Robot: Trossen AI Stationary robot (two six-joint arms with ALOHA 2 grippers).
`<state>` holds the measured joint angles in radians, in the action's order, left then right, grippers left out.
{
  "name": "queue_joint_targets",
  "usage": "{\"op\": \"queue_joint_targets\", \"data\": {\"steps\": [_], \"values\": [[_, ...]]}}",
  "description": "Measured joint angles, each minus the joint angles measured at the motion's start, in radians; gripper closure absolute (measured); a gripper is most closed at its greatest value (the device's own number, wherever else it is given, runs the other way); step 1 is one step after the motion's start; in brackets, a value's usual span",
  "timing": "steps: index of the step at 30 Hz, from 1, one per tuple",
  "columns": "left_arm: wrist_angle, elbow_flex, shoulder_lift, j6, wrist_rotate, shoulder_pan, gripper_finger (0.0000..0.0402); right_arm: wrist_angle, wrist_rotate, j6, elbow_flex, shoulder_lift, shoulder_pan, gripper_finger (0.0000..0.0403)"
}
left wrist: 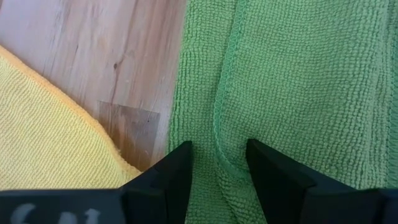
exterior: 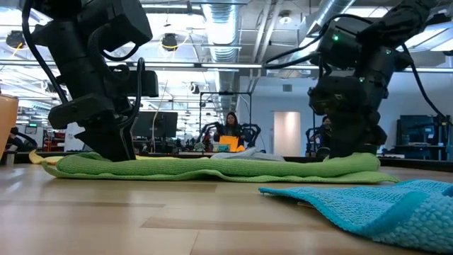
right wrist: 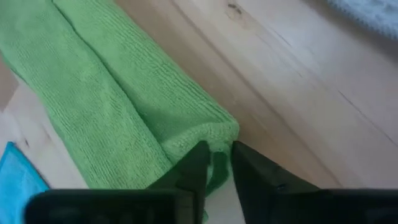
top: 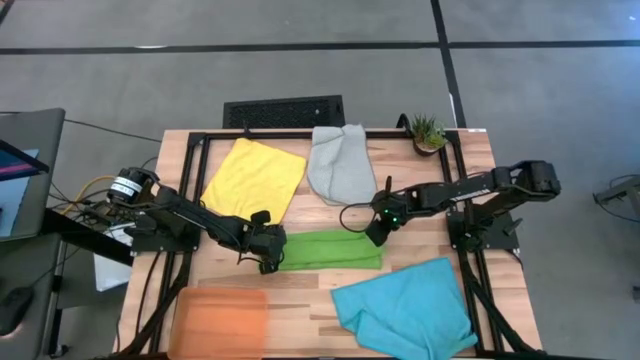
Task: Fold microfiber towels
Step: Fold the green towel
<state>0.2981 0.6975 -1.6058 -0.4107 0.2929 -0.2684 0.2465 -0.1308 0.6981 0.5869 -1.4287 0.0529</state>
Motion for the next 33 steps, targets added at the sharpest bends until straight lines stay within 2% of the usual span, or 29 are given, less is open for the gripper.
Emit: {"op": "queue_joint_targets", "data": {"steps": [3, 4, 10, 23, 33], "values": [[-0.001, 0.0, 0.0, 0.0, 0.0, 0.0, 0.0252, -0.01, 0.001, -0.034, 0.0, 0.004, 0.0, 0.0383], [-0.001, 0.0, 0.0, 0.0, 0.0, 0.0, 0.0252, -0.016, 0.001, -0.042, 0.0, 0.004, -0.001, 0.039], [-0.001, 0.0, 0.0, 0.0, -0.002, 0.0, 0.0252, -0.03, -0.002, -0.048, 0.023, 0.004, -0.009, 0.0396], [-0.001, 0.0, 0.0, 0.0, -0.004, 0.0, 0.0252, -0.041, -0.021, -0.097, 0.199, 0.001, -0.04, 0.04], [-0.001, 0.0, 0.0, 0.0, -0.004, 0.0, 0.0252, -0.166, -0.02, -0.057, 0.212, 0.0, -0.04, 0.0401]]}}
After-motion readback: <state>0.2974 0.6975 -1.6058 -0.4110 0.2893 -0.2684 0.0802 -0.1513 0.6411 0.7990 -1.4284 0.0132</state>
